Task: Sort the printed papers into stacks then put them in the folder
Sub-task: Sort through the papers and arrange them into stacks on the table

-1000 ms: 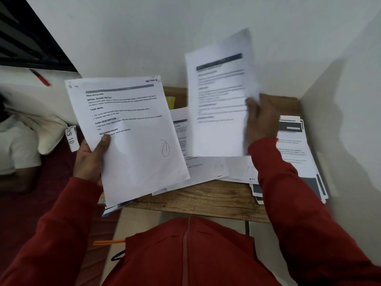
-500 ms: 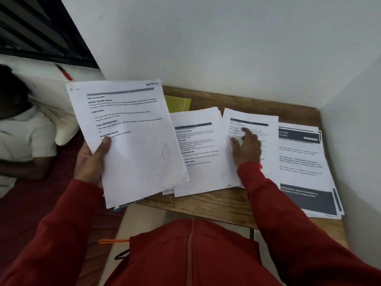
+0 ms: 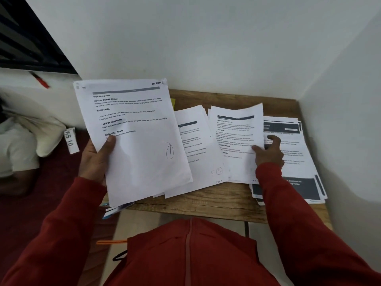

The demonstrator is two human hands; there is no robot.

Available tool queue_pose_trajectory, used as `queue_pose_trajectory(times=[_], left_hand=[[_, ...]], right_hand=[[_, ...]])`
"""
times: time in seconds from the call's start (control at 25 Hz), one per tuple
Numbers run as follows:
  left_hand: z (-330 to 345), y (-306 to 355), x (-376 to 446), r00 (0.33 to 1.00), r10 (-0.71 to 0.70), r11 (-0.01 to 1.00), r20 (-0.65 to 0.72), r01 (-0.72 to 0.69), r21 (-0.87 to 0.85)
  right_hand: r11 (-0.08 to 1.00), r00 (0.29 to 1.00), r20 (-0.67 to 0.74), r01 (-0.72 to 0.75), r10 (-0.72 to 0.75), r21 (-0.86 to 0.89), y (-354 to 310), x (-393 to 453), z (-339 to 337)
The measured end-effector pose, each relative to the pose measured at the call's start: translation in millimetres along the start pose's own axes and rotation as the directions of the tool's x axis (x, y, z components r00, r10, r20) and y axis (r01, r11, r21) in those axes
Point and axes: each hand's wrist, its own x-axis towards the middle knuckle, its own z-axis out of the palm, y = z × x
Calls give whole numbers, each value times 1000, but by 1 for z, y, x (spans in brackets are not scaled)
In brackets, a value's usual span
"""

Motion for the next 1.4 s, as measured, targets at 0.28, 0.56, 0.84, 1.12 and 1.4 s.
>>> queue_pose_trajectory(times=[0.28,0.56,0.84,1.12,1.4], left_hand=[[-1,1,3,1000,4,1000,-12,-3,16],[-8,6,-1,999,18,1000,-45,-17,12],[-27,6,-5,996,35,999,-87,-35,9],[-38,6,-4,993,31,999,-111,-33,-22],[-24,4,0,997,32,999,-77,-33,-14]], right_hand=[[949,949,-96,289,-302,-127,-34,-2,-35],[847,819,-446,488,-362,209,-96,-27,-50],[918,899,188,387,-396,82,-67,-56,57],[872,823,355,488,-444,-43,-49,-57,79],[916,993,48,121,-111,-382,-23,-2,16]])
